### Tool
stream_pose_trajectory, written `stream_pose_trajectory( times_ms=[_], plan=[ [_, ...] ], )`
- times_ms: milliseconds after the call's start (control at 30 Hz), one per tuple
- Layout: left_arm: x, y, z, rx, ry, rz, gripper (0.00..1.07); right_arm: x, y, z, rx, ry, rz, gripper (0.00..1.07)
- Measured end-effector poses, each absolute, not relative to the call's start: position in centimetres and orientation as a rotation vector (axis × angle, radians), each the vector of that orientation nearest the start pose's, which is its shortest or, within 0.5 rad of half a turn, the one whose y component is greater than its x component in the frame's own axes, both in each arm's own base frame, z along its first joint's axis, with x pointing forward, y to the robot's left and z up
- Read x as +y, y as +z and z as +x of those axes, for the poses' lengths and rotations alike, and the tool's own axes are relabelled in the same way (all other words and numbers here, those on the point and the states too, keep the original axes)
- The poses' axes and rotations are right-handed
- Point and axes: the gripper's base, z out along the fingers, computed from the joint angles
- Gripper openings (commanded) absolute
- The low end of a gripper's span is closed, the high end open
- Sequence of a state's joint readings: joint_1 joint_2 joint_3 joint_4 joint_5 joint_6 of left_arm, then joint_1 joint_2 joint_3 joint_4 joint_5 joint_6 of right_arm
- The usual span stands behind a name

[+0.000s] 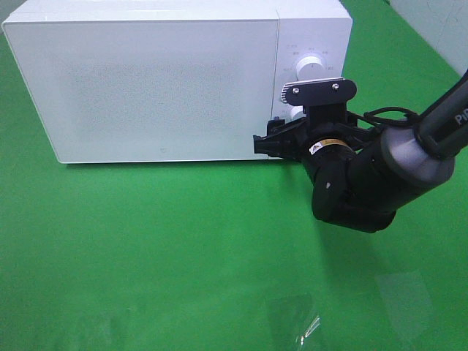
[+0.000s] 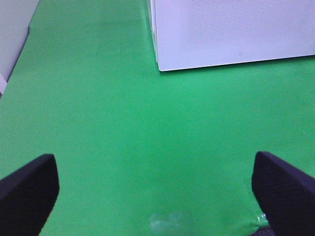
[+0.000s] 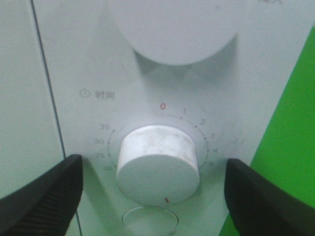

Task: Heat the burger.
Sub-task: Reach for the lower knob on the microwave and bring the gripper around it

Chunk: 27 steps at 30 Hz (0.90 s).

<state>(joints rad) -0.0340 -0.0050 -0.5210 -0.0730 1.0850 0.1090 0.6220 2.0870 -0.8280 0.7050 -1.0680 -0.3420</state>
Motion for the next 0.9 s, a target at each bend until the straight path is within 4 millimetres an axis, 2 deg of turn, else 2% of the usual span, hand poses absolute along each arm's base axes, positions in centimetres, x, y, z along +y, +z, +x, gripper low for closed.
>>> stream_pose_trajectory(
  times_ms=[400, 533, 567, 667, 700, 733, 767, 800, 867, 900],
  plan=[
    [-0.6, 28.1, -0.9, 2.035, -0.04, 0.151, 1.0, 17.3, 12.0, 32.4, 1.731, -0.045, -0.08, 0.76],
    [-0.6, 28.1, -0.9, 2.035, -0.04, 0.151, 1.0, 17.4, 12.1, 32.4, 1.725, -0.049, -0.089, 0.73],
    [-0.6, 28.1, -0.9, 2.035, -0.04, 0.151, 1.0, 17.4, 12.1, 32.4, 1.725, -0.049, -0.089, 0.67],
    [-0.6, 28.1, -0.9, 2.035, -0.04, 0.151, 1.0, 17.4, 12.1, 32.4, 1.727, -0.048, -0.092, 0.63],
    [-0.6, 28.1, -0.9, 2.035, -0.04, 0.151, 1.0, 17.4, 12.1, 32.4, 1.727, -0.047, -0.093, 0.54],
    [-0.6, 28.1, -0.9, 2.035, -0.04, 0.151, 1.0, 17.4, 12.1, 32.4, 1.727, -0.047, -0.093, 0.54],
    [-0.6, 28.1, -0.9, 2.035, -0.04, 0.151, 1.0, 17.4, 12.0, 32.4, 1.733, -0.046, -0.095, 0.42],
    [-0.6, 28.1, -0.9, 2.035, -0.04, 0.151, 1.0, 17.4, 12.0, 32.4, 1.733, -0.046, -0.095, 0.42],
    [-0.6, 28.1, -0.9, 2.035, -0.04, 0.151, 1.0, 17.2, 12.0, 32.4, 1.739, -0.053, -0.077, 0.14],
    [-0.6, 28.1, -0.9, 2.035, -0.04, 0.151, 1.0, 17.2, 12.0, 32.4, 1.739, -0.053, -0.077, 0.14]
  ],
)
